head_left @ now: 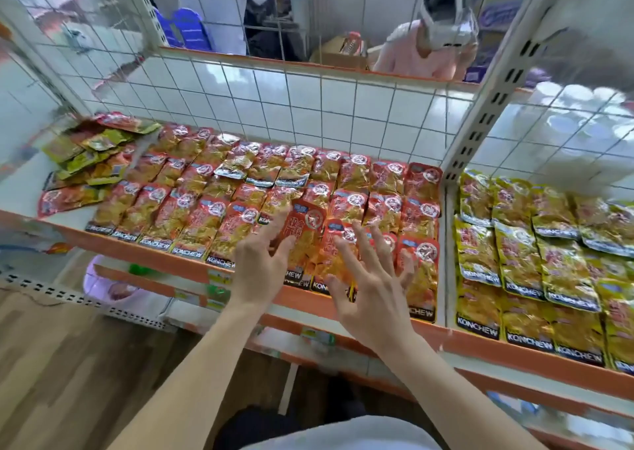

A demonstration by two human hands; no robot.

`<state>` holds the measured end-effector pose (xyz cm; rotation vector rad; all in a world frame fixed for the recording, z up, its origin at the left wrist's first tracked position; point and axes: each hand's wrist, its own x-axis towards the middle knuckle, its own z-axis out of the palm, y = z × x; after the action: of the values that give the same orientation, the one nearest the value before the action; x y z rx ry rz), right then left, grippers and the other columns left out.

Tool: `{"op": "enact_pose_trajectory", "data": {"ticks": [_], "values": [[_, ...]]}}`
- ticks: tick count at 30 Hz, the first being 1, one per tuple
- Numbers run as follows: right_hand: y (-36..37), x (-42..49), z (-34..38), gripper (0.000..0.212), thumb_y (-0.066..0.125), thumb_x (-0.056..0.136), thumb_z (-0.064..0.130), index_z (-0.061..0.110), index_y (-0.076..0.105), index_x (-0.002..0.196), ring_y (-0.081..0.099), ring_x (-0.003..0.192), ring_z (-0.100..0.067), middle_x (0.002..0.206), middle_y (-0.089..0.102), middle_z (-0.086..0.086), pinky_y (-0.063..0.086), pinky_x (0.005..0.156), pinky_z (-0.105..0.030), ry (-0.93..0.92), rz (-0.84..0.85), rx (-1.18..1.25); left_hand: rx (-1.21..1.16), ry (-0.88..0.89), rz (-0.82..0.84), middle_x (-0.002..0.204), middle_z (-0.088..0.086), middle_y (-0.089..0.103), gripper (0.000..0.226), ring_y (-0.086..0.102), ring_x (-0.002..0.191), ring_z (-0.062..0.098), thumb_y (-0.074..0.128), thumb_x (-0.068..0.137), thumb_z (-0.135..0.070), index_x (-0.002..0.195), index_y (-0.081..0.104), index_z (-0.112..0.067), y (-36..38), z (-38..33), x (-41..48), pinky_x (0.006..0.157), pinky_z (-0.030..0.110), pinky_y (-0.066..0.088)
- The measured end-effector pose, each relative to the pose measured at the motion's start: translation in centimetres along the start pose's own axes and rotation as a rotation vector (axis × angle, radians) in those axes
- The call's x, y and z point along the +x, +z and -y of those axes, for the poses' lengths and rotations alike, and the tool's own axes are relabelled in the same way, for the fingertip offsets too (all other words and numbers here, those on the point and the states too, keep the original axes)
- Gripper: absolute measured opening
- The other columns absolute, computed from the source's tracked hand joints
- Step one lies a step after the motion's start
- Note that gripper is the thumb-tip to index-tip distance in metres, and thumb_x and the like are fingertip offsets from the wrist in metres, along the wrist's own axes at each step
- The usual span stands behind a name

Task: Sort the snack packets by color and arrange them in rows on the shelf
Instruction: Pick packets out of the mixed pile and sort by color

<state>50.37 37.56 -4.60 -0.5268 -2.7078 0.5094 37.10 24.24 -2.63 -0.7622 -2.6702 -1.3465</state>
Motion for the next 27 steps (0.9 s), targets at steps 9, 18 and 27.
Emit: {"op": "enact_pose_trajectory", "data": {"ticks": [9, 18, 27], "values": [[3.3, 1.2, 1.2, 0.057, 0.047, 0.092, 0.058, 0.029, 0.056, 0.140, 0.025, 0.150, -0.018, 0.160, 0.035, 0.003, 0.017, 0.113, -0.055, 0.040, -0.138, -0.356, 0.252, 0.486, 0.095, 0.083, 0.004, 0.061, 0.034, 0.058, 0.079, 0.025, 0.056, 0.096, -0.031, 0.109, 0.077, -0.007, 1.2, 5.3, 1.3, 0.073, 0.040, 0.055], [3.6, 1.4, 2.0, 0.056, 0.051, 0.092, 0.047, 0.028, 0.051, 0.145, 0.026, 0.149, -0.016, 0.158, 0.038, 0.006, 0.015, 0.116, -0.058, 0.157, -0.091, -0.391, 0.241, 0.654, 0.361, 0.150, 0.003, 0.049, 0.049, 0.040, 0.143, 0.023, 0.058, 0.090, -0.037, 0.135, 0.061, -0.018, 0.6, 6.5, 1.6, 0.118, 0.043, 0.031], [3.4, 1.5, 2.0, 0.057, 0.043, 0.093, 0.051, 0.031, 0.046, 0.146, 0.026, 0.148, -0.018, 0.155, 0.041, 0.009, 0.014, 0.113, -0.055, 0.168, -0.024, -0.387, 0.292, 0.525, 0.357, 0.145, 0.003, 0.053, 0.053, 0.045, 0.135, 0.024, 0.058, 0.090, -0.039, 0.139, 0.058, -0.017, 0.7, 6.0, 1.3, 0.113, 0.041, 0.038]]}}
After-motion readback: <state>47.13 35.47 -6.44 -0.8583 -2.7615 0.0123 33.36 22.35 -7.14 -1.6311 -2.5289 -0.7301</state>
